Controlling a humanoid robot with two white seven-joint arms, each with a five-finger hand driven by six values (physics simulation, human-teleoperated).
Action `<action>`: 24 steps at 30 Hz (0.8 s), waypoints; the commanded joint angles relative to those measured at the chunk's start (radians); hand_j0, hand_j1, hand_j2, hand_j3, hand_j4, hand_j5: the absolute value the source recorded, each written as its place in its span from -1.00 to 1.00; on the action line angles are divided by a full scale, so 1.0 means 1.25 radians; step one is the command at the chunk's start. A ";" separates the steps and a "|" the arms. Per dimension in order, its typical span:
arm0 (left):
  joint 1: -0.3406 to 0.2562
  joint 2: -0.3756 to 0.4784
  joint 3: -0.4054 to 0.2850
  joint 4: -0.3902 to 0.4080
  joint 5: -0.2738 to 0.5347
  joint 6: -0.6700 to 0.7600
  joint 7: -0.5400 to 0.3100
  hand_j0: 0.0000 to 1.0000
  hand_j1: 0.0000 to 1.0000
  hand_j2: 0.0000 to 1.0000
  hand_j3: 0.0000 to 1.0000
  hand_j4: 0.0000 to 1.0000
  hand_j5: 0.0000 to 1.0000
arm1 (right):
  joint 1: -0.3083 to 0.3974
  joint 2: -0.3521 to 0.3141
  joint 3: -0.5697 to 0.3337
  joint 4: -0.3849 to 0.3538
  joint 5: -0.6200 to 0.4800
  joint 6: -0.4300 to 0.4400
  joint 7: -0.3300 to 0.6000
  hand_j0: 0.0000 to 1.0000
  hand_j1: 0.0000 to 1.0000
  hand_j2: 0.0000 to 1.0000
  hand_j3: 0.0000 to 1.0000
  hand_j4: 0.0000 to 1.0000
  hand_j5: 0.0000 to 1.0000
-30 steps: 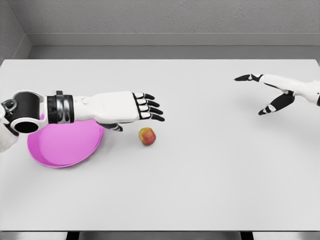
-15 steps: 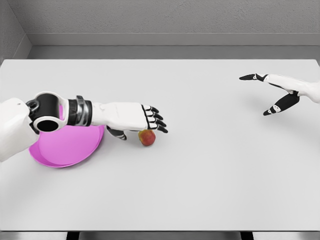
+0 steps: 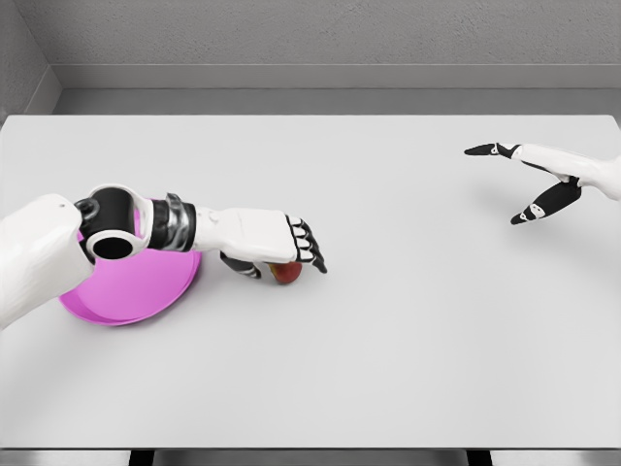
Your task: Put the apple on the plate with both arms
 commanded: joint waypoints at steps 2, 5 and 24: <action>0.000 0.000 -0.002 0.005 0.003 0.002 0.000 0.74 0.74 0.74 0.74 0.74 0.74 | 0.000 -0.001 -0.001 0.001 -0.006 0.002 0.000 1.00 1.00 1.00 1.00 1.00 1.00; 0.000 -0.001 -0.002 0.006 0.001 0.002 0.000 0.74 0.74 0.74 0.74 0.74 0.74 | 0.000 -0.001 -0.001 0.001 -0.006 0.002 0.000 1.00 1.00 1.00 1.00 1.00 1.00; 0.000 -0.020 -0.002 0.019 -0.026 0.002 -0.007 0.65 0.65 0.65 0.65 0.65 0.65 | 0.002 -0.003 -0.001 0.000 -0.006 0.002 0.000 1.00 1.00 1.00 1.00 1.00 1.00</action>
